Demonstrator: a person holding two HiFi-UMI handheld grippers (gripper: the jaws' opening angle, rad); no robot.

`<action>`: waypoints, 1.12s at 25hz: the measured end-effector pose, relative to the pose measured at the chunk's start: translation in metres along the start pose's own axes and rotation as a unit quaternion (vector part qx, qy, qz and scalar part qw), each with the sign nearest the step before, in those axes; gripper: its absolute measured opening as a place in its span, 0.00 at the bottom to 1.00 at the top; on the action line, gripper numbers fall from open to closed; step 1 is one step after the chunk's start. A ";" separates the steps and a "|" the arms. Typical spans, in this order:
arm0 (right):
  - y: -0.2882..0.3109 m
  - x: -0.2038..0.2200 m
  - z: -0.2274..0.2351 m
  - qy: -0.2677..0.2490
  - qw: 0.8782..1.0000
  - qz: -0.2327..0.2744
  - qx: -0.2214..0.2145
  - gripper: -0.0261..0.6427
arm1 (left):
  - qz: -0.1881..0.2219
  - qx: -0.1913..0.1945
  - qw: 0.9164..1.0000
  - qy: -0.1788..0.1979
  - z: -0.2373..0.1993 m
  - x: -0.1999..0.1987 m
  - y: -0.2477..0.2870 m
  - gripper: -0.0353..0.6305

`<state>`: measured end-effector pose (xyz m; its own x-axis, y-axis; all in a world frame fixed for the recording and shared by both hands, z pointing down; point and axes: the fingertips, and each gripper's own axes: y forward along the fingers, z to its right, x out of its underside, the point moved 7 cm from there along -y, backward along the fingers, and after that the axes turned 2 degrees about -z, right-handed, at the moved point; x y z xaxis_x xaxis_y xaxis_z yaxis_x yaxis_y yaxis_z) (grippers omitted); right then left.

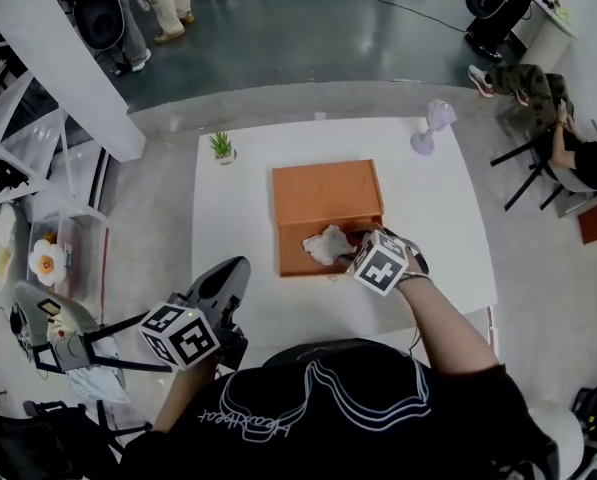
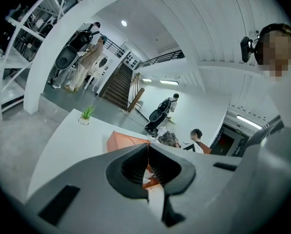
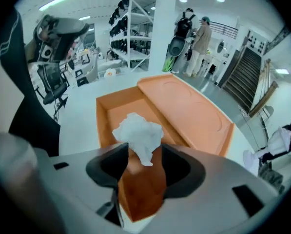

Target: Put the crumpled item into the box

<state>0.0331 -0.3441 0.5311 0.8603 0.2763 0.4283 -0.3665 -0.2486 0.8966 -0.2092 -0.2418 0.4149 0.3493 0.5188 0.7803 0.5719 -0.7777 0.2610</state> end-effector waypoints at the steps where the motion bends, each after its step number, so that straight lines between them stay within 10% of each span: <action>1: -0.006 0.000 0.000 0.021 1.000 0.021 0.000 0.37 | -0.004 0.005 1.000 0.001 0.001 0.002 0.002 0.06; 9: -0.069 -0.004 -0.037 0.163 0.956 0.241 -0.027 0.04 | -0.025 0.052 0.998 0.004 0.016 0.017 0.007 0.06; 23: -0.175 0.005 -0.117 0.229 0.856 0.461 -0.043 0.04 | -0.039 0.155 0.986 0.045 0.080 0.032 -0.012 0.06; 28: -0.190 0.005 -0.130 0.230 0.843 0.484 -0.043 0.04 | -0.039 0.168 0.984 0.054 0.097 0.030 -0.023 0.06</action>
<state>0.0609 -0.1749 0.3777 -0.0769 0.3189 0.9447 -0.8600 -0.5006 0.0990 -0.1397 -0.1741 0.3770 0.2246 0.5168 0.8261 0.8130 -0.5668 0.1335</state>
